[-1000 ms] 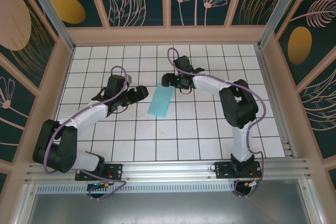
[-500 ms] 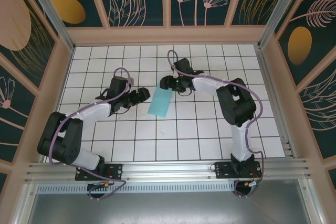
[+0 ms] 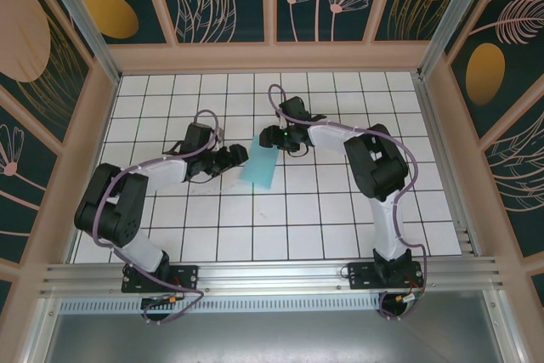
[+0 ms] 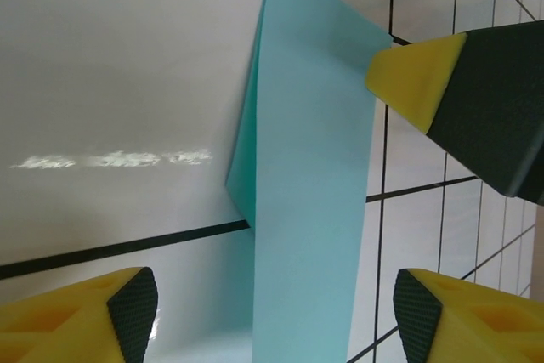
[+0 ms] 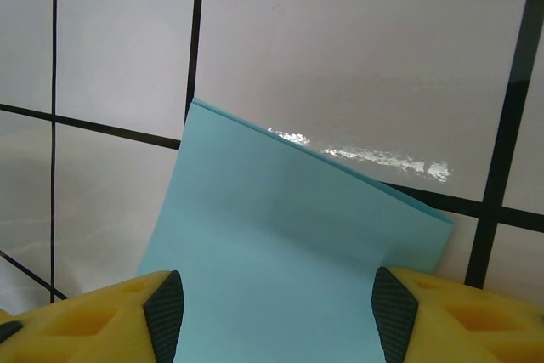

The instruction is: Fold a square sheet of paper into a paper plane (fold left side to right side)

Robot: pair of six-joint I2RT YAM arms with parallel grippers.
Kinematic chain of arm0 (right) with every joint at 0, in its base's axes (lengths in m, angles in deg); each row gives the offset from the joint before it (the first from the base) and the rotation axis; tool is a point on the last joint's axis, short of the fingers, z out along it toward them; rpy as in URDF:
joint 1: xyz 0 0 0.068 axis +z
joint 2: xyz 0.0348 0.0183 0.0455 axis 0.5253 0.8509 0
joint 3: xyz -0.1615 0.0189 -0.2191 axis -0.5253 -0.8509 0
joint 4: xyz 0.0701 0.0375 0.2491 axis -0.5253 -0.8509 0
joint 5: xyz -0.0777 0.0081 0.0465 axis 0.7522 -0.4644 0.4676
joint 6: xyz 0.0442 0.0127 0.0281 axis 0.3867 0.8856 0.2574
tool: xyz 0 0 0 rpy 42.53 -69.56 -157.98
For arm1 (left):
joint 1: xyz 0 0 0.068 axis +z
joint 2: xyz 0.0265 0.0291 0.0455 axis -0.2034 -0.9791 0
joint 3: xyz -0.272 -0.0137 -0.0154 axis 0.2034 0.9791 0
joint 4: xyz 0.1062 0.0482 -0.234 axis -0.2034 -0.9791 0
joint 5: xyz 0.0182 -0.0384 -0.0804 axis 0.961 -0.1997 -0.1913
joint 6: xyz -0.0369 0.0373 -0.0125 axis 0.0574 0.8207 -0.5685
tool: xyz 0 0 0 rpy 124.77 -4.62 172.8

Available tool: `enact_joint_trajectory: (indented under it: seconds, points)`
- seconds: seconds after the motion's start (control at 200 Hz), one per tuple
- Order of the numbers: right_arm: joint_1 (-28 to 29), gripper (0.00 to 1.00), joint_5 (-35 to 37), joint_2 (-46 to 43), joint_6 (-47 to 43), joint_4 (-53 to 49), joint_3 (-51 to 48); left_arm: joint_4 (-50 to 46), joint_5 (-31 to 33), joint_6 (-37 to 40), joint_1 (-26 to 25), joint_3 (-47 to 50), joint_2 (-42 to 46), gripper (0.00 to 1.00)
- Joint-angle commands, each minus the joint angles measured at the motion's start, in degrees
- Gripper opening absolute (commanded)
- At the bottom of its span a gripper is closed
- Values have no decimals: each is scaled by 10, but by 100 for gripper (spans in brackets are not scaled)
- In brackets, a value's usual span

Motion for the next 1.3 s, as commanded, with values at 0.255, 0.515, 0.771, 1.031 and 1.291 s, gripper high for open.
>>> enact_joint_trajectory:
  seconds: [0.255, 0.515, 0.771, 1.031, 1.291]
  points:
    - [-1, 63, 0, 15, -12, -21, -1, 45, -66, -14, 4, -54, -90, 68]
    - [-1, 63, -8, 12, -11, -12, -6, 93, -102, -40, 3, -47, -119, 53]
    - [-1, 63, -9, 8, -13, -7, -8, 104, -98, -50, 4, -33, -111, 33]
    - [-8, 65, -2, -29, -33, 35, -32, 102, -85, -54, 4, -10, -93, 14]
    - [-6, 82, 55, -182, -111, 137, -156, 129, -85, -84, 2, 13, -73, 5]
